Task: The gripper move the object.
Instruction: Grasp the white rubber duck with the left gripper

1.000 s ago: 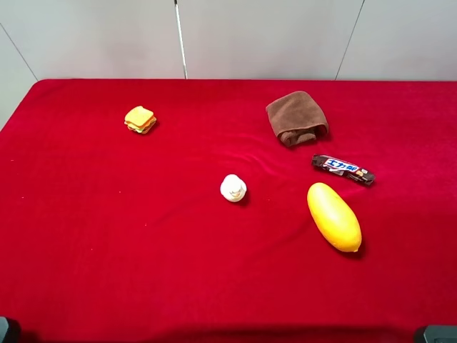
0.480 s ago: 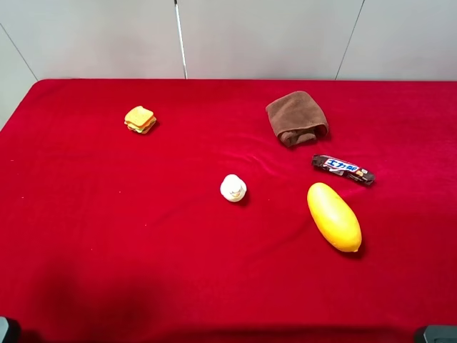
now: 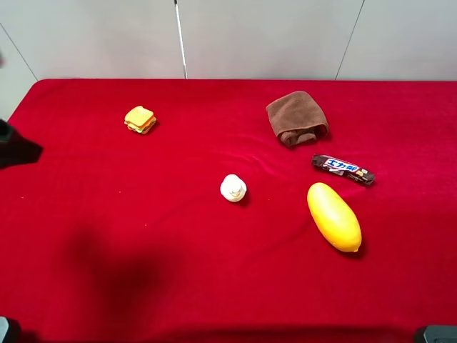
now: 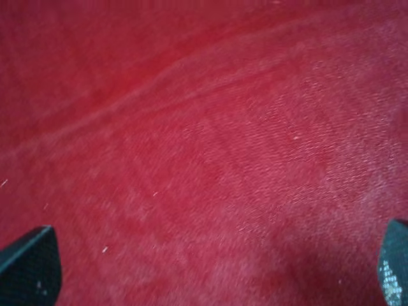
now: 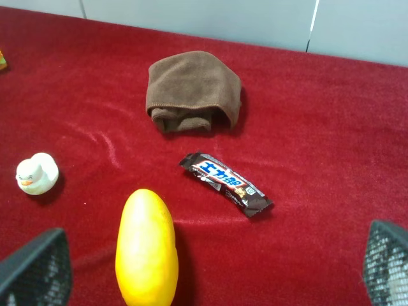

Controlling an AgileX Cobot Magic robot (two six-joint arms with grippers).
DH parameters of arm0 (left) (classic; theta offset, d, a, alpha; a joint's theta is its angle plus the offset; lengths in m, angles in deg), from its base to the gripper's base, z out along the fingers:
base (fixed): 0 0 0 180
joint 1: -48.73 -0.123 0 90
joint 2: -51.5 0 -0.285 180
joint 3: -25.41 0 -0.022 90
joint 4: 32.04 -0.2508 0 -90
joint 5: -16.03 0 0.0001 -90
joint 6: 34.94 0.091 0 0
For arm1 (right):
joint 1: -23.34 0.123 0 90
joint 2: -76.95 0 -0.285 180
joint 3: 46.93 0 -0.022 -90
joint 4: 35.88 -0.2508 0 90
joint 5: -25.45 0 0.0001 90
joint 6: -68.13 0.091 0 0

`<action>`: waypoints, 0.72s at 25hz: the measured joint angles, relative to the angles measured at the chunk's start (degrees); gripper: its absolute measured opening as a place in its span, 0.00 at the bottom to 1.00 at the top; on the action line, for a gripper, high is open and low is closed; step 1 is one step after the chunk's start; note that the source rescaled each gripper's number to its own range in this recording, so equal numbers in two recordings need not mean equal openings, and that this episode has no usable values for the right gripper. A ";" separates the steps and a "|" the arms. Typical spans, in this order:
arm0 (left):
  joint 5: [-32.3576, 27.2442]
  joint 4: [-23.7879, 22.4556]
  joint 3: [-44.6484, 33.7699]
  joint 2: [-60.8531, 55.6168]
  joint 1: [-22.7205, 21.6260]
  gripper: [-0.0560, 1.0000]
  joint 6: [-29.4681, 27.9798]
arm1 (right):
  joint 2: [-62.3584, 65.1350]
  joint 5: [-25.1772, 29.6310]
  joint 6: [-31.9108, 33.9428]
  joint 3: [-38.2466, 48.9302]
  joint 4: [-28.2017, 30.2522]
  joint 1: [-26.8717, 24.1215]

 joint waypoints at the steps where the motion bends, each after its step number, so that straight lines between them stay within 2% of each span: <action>1: 0.74 0.00 0.00 1.15 1.05 1.00 0.00 | 0.00 0.00 0.00 0.00 0.00 0.00; 5: 2.09 0.06 1.18 5.32 5.25 1.00 0.00 | 0.00 0.00 0.00 0.00 0.00 0.00; 18: 2.95 0.31 12.57 22.57 19.84 1.00 0.00 | 0.00 -0.06 0.00 0.00 0.00 0.00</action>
